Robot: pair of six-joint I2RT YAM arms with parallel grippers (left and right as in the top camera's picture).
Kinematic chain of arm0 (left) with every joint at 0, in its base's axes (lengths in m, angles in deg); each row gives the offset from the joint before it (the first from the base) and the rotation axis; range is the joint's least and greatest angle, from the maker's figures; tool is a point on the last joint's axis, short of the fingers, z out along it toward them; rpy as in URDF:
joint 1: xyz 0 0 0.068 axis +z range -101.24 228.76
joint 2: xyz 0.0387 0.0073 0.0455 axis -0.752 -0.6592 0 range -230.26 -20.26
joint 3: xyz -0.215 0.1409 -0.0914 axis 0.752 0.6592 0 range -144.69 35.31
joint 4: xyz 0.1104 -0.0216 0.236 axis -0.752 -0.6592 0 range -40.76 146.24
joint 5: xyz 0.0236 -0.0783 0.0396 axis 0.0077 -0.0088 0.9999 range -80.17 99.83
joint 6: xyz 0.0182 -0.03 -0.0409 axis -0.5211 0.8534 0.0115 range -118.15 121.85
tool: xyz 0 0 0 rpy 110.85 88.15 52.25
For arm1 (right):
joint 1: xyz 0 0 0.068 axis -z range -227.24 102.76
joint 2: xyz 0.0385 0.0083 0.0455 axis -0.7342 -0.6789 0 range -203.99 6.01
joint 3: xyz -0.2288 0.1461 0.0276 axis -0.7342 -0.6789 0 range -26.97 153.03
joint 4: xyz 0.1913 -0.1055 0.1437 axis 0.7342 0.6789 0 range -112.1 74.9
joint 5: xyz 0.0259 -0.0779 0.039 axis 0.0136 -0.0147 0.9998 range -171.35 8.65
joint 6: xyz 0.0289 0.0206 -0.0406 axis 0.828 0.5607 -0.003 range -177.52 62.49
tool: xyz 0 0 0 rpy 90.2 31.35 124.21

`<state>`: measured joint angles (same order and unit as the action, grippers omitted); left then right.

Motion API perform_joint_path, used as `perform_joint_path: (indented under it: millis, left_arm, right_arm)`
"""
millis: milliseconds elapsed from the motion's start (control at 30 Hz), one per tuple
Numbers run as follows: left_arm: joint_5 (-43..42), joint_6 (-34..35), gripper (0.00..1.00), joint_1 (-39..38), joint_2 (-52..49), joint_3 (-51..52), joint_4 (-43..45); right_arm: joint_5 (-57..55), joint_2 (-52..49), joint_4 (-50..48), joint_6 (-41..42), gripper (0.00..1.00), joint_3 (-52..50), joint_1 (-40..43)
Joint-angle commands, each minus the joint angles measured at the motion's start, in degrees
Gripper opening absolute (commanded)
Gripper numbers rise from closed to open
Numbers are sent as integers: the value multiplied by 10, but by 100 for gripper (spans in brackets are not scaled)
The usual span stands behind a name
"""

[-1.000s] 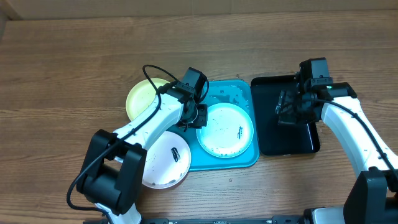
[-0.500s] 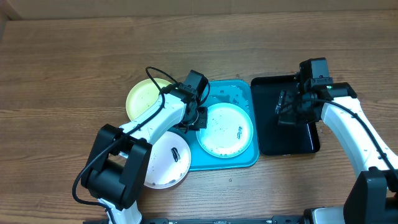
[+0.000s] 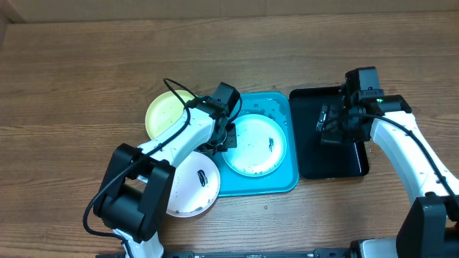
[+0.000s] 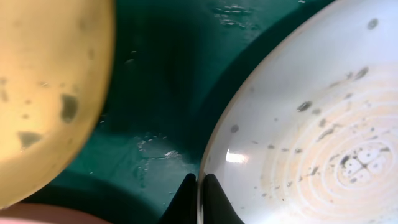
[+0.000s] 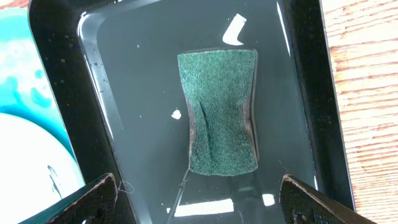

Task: Clean dirty plates on tray and stack at the side
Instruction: 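Grasp the teal-rimmed plate rim with the left gripper, then grasp the green sponge in the basin with the right gripper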

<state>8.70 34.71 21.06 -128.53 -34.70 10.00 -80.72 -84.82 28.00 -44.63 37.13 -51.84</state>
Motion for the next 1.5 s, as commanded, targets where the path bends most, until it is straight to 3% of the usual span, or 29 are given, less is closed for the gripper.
perform_joint_path:
  millis: [0,500,633,767,1167,1300,1433,1467]
  left_arm:
    - [80,64,4,-2,-8,5,-4]
    - [69,46,4,-2,-8,5,-9]
    - [42,43,4,-1,-8,4,-9]
    - [-9,-5,4,5,-8,-13,-9]
    - [17,0,4,3,-8,-1,17]
    - [15,2,4,3,-8,1,15]
    - [15,2,4,3,-8,1,13]
    - [15,2,4,3,-8,1,13]
  right_arm:
    - [-6,-2,-1,-12,85,-2,-3]
    - [-6,-56,-52,-12,82,-24,-3]
    - [-38,-76,-99,-12,64,-39,-3]
    - [-51,-86,-131,-12,64,-49,-3]
    - [-50,-104,-137,-11,70,-49,-3]
    - [-45,-109,-134,-12,43,-49,-3]
    - [-33,-109,-132,-12,43,-49,-3]
    - [-33,-109,-132,-12,31,-49,-3]
